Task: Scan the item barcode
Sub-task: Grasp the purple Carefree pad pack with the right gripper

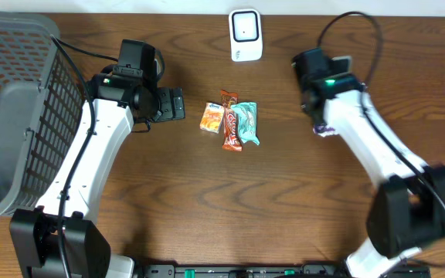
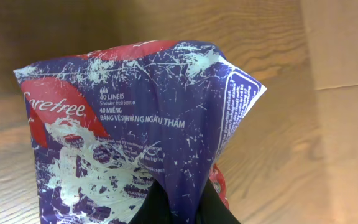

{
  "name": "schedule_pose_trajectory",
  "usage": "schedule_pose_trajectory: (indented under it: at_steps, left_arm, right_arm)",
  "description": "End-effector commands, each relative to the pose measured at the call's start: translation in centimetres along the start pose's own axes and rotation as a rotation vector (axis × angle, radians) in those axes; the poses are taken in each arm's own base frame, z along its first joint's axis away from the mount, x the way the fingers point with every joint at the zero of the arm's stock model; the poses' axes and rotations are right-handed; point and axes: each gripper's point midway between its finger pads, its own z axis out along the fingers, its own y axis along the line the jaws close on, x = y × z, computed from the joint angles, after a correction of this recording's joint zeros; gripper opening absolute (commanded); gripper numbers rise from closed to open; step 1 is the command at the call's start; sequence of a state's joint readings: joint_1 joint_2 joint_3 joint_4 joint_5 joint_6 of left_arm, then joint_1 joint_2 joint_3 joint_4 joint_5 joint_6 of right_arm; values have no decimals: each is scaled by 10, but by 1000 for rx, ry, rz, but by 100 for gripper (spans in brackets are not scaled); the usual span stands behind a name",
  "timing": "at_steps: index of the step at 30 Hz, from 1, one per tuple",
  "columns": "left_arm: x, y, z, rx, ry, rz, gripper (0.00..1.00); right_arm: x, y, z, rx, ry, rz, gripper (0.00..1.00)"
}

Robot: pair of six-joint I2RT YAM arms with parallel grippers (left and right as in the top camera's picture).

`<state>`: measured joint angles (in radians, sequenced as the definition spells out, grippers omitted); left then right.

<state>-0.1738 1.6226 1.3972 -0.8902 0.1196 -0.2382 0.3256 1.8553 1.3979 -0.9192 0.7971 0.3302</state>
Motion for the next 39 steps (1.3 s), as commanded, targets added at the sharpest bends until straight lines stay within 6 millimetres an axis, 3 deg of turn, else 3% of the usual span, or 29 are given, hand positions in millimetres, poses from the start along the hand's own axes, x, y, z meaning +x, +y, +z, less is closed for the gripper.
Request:
schedule_pose_trajectory:
  at_steps: [1,4,7,11,15,21,27,32,34,35,36,38,39]
  left_arm:
    - [0,3,-2,-15,-6,4,98]
    - [0,3,-2,-15,-6,4,98]
    - [0,3,-2,-15,-6,4,98]
    - [0,3,-2,-15,-6,4,98]
    - [0,3,-2,-15,-6,4,98]
    - [0,3,-2,-15,-6,4,98]
    - [0,3,-2,-15,-6,4,98]
    - [0,3,-2,-15,-6,4,98]
    - [0,3,-2,-15,-6,4,98]
    - [0,3,-2,-15,-6,4,98]
    - [0,3,-2,-15,-6,4,98]
    - [0,3,-2,-15,-6,4,98]
    - [0,3,-2,-15,-6,4,98]
  right_arm:
    - [4,14,2,117,-34,-71,5]
    - [16,58,-4,23,-27,-140,20]
    - [16,93,-23,-91,-62,-149,40]
    - [0,118,-56,-235,-103,-124,62]
    - [-28,116,-87,-369,-100,-70,64]
    - [-57,81,-110,-553,-25,-48,73]
    - [-43,70,-94,-786,125,-74,99]
    - [-23,66,-66,-898,254,0,99]
    - [-16,71,-55,-951,285,35,79]
    - [-13,74,-50,-985,301,54,75]
    - [-10,77,-47,-1015,312,69,76]
    - [-3,84,-39,-1090,330,105,88]
    - [-1,88,-36,-1132,329,116,89]
